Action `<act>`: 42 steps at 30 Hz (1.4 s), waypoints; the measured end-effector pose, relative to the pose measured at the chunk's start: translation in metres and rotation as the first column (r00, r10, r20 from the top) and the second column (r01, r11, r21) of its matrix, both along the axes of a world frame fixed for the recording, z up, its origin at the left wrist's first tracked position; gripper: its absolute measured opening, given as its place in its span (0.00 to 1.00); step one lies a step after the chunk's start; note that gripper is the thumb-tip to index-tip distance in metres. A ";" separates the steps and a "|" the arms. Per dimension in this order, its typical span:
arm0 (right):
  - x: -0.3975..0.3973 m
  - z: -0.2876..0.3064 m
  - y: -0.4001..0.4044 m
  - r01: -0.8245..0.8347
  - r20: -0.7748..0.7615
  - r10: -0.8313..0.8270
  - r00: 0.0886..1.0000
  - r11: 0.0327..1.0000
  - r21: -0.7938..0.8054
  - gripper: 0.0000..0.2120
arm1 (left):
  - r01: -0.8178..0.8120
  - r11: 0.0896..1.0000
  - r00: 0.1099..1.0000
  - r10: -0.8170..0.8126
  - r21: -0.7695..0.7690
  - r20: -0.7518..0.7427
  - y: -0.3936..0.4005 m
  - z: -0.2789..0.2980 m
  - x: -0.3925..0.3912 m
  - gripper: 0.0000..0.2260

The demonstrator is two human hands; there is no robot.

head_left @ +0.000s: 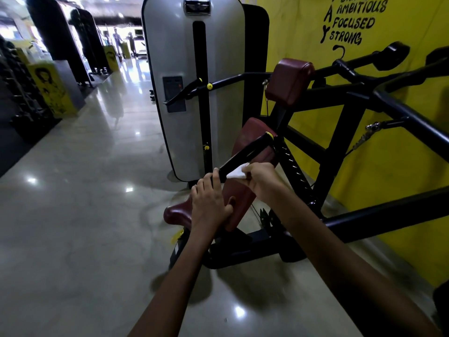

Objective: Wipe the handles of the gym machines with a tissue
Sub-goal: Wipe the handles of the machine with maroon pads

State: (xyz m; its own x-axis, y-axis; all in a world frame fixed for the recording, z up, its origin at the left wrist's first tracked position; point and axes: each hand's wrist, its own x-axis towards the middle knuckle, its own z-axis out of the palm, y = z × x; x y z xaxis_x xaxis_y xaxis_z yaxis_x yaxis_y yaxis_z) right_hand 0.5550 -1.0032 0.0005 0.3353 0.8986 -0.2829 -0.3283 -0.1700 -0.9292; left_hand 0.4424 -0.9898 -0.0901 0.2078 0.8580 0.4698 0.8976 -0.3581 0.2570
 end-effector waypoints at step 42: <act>-0.183 -0.029 0.077 -0.722 0.957 0.278 0.078 0.678 -0.138 0.08 | -0.595 0.688 0.790 0.407 -0.416 -0.458 -0.030 -0.008 -0.199 0.25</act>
